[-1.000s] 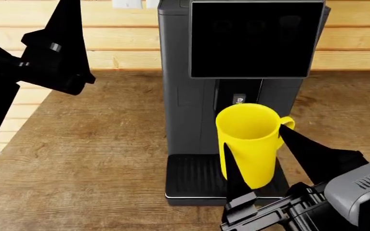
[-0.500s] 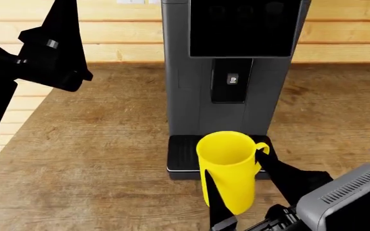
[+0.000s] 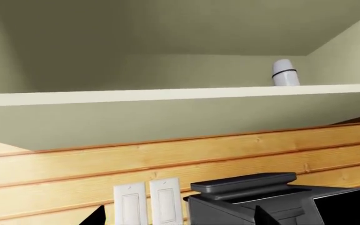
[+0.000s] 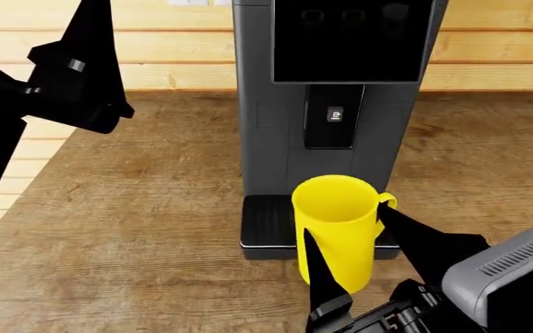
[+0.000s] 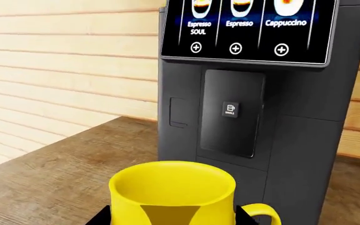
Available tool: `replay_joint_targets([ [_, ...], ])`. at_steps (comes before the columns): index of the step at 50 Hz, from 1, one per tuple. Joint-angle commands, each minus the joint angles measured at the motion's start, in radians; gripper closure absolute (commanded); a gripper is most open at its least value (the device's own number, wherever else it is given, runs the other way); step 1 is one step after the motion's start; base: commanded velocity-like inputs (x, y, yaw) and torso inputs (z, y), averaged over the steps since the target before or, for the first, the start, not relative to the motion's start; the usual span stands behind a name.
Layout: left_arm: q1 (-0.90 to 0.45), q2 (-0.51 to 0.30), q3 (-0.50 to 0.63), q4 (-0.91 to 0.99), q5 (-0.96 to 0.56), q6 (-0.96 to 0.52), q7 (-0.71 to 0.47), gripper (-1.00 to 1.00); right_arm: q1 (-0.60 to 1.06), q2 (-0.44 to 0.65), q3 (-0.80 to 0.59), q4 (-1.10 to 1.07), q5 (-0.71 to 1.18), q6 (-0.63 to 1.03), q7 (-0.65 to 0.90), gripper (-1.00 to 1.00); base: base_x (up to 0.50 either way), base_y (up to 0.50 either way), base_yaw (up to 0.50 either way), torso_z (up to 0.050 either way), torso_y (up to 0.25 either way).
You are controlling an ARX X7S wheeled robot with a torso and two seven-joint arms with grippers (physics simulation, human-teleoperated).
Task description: Pick the mug from the cabinet, place it under the coffee machine dispenser, and press the start button.
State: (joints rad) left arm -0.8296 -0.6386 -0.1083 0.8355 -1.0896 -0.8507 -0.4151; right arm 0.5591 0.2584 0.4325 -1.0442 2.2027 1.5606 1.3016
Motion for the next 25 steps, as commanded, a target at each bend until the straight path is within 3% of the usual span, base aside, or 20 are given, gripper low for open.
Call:
replay_joint_targets([
  [1, 0.001, 0.000, 0.007, -0.004, 0.005, 0.006, 0.001, -1.00, 0.026, 0.039, -0.002, 0.017, -0.058, -0.019, -0.077, 1.00, 0.00, 0.00, 0.00, 0.000, 0.000],
  [5, 0.001, -0.001, 0.006, -0.003, 0.000, 0.007, 0.000, -1.00, 0.052, 0.017, -0.051, 0.053, -0.141, 0.003, -0.118, 1.00, 0.00, 0.00, 0.00, 0.000, 0.000],
  [19, -0.002, -0.008, 0.003, -0.004, -0.007, 0.011, -0.005, -1.00, -0.033, 0.002, -0.072, -0.001, -0.651, -0.016, -0.566, 1.00, 0.00, 0.00, 0.00, 0.000, 0.000],
  [25, 0.002, -0.009, 0.005, -0.005, -0.004, 0.015, -0.003, -1.00, -0.097, 0.083, -0.202, -0.002, -0.831, -0.178, -0.651, 1.00, 0.00, 0.00, 0.00, 0.000, 0.000],
])
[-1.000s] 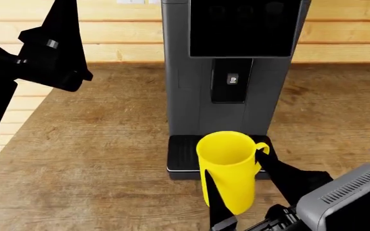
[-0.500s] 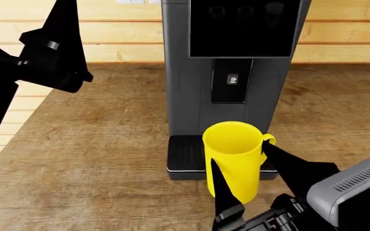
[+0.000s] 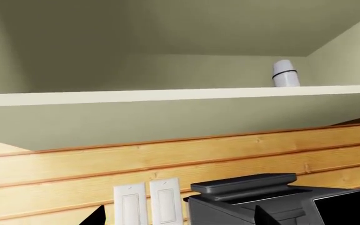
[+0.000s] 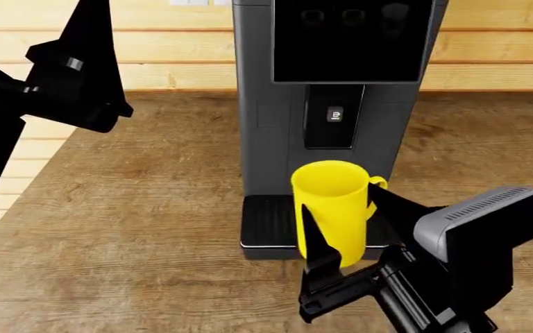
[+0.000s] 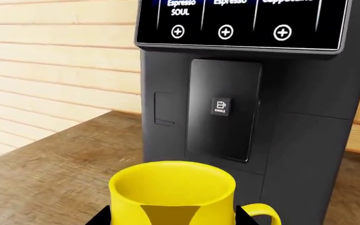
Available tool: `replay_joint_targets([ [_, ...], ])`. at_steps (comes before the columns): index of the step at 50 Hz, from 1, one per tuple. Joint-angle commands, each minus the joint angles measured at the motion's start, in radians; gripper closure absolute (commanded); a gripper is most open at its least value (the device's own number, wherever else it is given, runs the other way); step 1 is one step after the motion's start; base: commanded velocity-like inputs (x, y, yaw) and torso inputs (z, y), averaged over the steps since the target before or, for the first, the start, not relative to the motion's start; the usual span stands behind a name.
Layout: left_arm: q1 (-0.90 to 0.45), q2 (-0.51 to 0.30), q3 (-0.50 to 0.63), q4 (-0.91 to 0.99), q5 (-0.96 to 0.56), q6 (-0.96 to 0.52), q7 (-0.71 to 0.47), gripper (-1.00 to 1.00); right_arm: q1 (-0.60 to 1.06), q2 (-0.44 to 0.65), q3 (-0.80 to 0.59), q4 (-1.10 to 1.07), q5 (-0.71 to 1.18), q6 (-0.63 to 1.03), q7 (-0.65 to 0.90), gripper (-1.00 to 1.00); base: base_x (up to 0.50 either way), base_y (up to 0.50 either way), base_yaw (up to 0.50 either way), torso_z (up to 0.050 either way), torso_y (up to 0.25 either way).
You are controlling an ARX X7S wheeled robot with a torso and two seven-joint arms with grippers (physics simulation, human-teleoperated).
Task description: Pick the mug from the cabinet, place it under the coffee machine dispenser, and press the start button.
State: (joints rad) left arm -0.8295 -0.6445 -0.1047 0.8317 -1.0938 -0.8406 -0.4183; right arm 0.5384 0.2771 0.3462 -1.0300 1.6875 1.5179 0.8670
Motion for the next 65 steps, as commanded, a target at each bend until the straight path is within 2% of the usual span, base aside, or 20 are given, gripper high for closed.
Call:
replay_joint_targets([
  [1, 0.003, -0.004, 0.001, 0.000, 0.001, 0.005, 0.000, -1.00, -0.088, 0.078, -0.138, -0.016, -0.340, -0.163, -0.225, 1.00, 0.00, 0.00, 0.00, 0.000, 0.000],
  [11, 0.012, -0.009, -0.002, 0.003, -0.001, 0.010, -0.002, -1.00, -0.138, 0.124, -0.224, -0.009, -0.456, -0.284, -0.259, 1.00, 0.00, 0.00, 0.00, 0.000, 0.000],
  [39, 0.010, -0.022, -0.001, 0.003, -0.016, 0.014, -0.013, -1.00, -0.179, 0.129, -0.482, 0.106, -0.853, -0.495, -0.408, 1.00, 0.00, 0.00, 0.00, 0.000, 0.000],
  [65, 0.030, -0.028, 0.003, 0.004, -0.003, 0.030, -0.006, -1.00, -0.211, 0.123, -0.576, 0.229, -1.019, -0.653, -0.452, 1.00, 0.00, 0.00, 0.00, 0.000, 0.000],
])
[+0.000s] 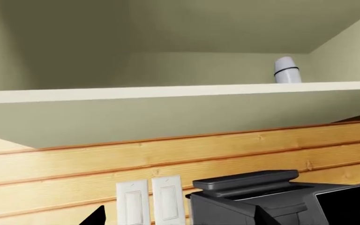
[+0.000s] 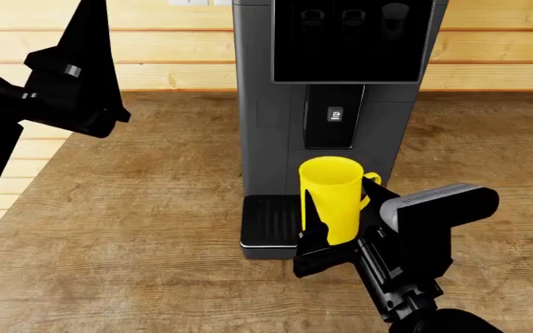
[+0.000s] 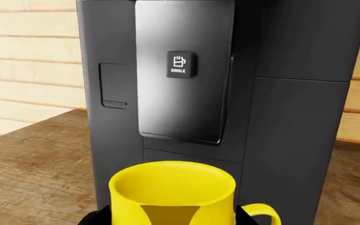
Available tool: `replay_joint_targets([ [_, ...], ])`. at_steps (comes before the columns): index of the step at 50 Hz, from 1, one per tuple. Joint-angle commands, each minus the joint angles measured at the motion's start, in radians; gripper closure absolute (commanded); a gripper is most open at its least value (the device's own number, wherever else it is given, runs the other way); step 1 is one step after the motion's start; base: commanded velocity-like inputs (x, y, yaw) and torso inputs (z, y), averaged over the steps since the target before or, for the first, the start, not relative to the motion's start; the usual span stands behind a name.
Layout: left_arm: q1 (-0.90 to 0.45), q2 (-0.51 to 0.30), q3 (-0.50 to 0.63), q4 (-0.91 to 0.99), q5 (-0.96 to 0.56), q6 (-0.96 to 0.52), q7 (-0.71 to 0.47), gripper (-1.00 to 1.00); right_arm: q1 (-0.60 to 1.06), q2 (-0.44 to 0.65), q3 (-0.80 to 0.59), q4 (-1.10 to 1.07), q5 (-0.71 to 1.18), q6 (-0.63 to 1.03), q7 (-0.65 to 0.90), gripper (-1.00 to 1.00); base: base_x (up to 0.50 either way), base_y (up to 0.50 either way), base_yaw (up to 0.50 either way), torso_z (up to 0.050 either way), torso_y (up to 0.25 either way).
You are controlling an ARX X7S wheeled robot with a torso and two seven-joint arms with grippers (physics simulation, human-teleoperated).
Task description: Pick the mug from the cabinet, place it under the coffee machine dispenser, and press the start button.
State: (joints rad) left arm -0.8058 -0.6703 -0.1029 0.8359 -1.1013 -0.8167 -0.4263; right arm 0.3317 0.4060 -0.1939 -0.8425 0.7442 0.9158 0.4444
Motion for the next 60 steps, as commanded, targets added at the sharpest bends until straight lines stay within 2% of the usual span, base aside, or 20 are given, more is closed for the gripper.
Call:
replay_joint_targets([
  [1, 0.007, -0.003, 0.001, 0.000, 0.004, 0.007, 0.001, -1.00, -0.003, -0.007, -0.038, 0.045, -0.079, -0.055, -0.030, 1.00, 0.00, 0.00, 0.00, 0.000, 0.000],
  [23, 0.010, -0.013, -0.007, 0.002, -0.010, 0.014, -0.007, -1.00, 0.051, -0.055, -0.100, 0.154, -0.152, -0.129, -0.041, 1.00, 0.00, 0.00, 0.00, 0.000, 0.000],
  [40, 0.027, -0.023, -0.016, 0.008, -0.013, 0.024, -0.009, -1.00, 0.041, -0.050, -0.109, 0.224, -0.207, -0.178, -0.026, 1.00, 0.01, 0.00, 0.00, 0.000, 0.000],
  [54, 0.028, -0.029, -0.019, 0.014, -0.026, 0.026, -0.017, -1.00, 0.033, -0.009, -0.088, 0.174, -0.189, -0.121, 0.005, 1.00, 0.01, 0.00, 0.00, 0.000, 0.000],
  [55, 0.028, -0.029, -0.018, 0.014, -0.026, 0.027, -0.017, -1.00, 0.034, -0.006, -0.088, 0.172, -0.183, -0.106, 0.009, -1.00, 0.01, 0.00, 0.00, 0.000, 0.000],
  [60, 0.031, -0.029, -0.018, 0.015, -0.025, 0.030, -0.017, -1.00, 0.029, 0.002, -0.074, 0.146, -0.133, -0.016, 0.035, -1.00, 0.00, 0.00, 0.00, 0.000, 0.000],
])
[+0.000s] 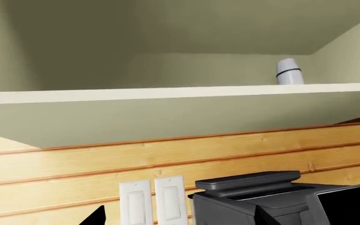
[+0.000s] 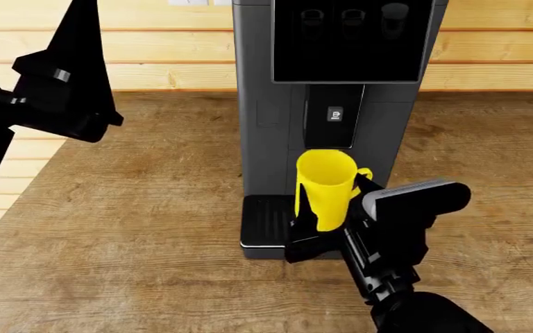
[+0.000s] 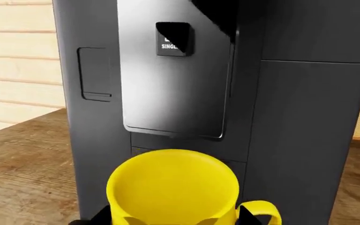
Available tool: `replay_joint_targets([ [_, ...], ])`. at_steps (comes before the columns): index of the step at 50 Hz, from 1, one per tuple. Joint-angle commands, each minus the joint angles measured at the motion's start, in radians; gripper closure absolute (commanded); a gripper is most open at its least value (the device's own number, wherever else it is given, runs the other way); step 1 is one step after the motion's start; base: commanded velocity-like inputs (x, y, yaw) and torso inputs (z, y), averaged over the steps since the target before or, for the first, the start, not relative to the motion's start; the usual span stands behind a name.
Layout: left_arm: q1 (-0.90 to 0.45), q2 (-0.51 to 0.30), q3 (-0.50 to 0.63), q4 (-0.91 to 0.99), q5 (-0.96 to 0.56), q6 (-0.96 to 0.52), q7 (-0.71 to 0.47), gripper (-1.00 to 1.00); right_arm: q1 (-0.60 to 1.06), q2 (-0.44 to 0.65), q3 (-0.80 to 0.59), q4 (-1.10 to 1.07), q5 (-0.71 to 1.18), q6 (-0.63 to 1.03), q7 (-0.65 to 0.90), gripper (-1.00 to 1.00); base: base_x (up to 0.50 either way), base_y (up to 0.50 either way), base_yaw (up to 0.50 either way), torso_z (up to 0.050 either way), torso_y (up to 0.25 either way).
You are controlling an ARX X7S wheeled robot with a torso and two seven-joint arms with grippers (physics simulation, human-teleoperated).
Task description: Pick the mug from the cabinet, place it under the coffee machine dispenser, and press the start button.
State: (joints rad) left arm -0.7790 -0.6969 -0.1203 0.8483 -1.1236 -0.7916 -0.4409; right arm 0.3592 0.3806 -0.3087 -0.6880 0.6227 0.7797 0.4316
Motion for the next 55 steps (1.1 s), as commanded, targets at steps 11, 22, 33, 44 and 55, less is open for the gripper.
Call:
replay_joint_targets([
  [11, 0.003, -0.004, 0.000, 0.004, -0.007, 0.009, -0.004, -1.00, 0.053, -0.003, 0.153, -0.079, 0.222, 0.393, 0.137, -1.00, 0.00, 0.00, 0.00, 0.000, 0.000],
  [22, 0.013, -0.009, -0.005, 0.006, -0.009, 0.015, -0.006, -1.00, 0.035, 0.000, 0.151, -0.080, 0.257, 0.415, 0.140, -1.00, 0.00, 0.00, 0.00, 0.000, 0.000],
  [33, 0.014, -0.011, -0.002, 0.007, -0.009, 0.018, -0.010, -1.00, 0.049, 0.019, 0.234, -0.258, 0.361, 0.473, 0.237, -1.00, 0.00, 0.00, 0.00, 0.000, 0.000],
  [44, -0.005, -0.015, 0.002, 0.014, -0.029, 0.012, -0.027, -1.00, 0.336, 0.579, -0.373, -0.359, 0.723, -0.181, 0.716, -1.00, 0.00, 0.00, 0.00, 0.000, 0.000],
  [55, -0.008, -0.018, 0.001, 0.015, -0.041, 0.014, -0.034, -1.00, 1.356, 0.682, -1.721, -0.359, 0.497, -0.788, 0.910, 1.00, 0.00, 0.00, 0.00, 0.000, 0.000],
])
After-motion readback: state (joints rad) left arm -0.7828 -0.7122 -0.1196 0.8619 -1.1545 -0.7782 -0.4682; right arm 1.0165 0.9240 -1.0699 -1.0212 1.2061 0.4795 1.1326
